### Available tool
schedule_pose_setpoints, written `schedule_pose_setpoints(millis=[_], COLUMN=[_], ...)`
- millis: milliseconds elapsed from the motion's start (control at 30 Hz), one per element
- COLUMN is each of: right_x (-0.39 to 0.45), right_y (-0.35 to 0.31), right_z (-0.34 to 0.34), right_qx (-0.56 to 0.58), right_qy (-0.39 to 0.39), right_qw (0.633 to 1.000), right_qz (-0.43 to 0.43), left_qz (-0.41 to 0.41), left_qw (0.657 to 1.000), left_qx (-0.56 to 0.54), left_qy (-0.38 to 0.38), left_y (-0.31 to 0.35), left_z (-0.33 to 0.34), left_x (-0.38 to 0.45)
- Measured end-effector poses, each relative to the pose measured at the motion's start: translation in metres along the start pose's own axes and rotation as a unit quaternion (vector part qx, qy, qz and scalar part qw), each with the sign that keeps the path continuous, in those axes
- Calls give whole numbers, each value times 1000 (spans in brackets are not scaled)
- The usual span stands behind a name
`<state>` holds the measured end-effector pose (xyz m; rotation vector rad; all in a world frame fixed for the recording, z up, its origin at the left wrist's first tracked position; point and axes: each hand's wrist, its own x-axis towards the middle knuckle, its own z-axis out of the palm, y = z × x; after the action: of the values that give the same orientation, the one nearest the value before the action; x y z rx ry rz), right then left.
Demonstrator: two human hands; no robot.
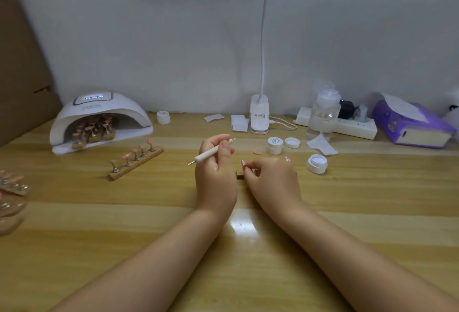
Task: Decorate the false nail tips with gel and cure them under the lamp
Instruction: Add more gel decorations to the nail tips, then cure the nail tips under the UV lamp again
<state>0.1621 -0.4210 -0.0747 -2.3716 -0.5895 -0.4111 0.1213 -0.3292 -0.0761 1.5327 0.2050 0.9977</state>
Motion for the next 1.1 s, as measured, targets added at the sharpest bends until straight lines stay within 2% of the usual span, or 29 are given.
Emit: schedule_pose_setpoints(millis=[333, 533, 633, 833, 933, 1033, 1100], right_x=[0, -7, 4, 36, 32, 28, 28], right_y=[1, -2, 2, 46, 68, 76, 80], right_z=[0, -18, -42, -95, -92, -82, -76], right_qx=[-88, -115, -110, -170, -144, -58, -78], right_qy=[-49, -45, -54, -190, -198, -222, -215], right_qw=[994, 991, 992, 962, 965, 968, 971], right_qz=[-32, -60, -33, 95, 94, 99, 69], left_qz=[17, 15, 14, 15, 17, 19, 15], left_qw=[1000, 1000, 1000, 999, 999, 999, 999], left_qx=[-10, -2, -7, -13, -7, -8, -7], left_qy=[-19, -19, -25, -28, -27, -27, -27], left_y=[5, 3, 4, 4, 3, 3, 3], left_z=[1, 0, -1, -1, -1, -2, -2], left_x=[-4, -2, -3, -4, -4, -4, -4])
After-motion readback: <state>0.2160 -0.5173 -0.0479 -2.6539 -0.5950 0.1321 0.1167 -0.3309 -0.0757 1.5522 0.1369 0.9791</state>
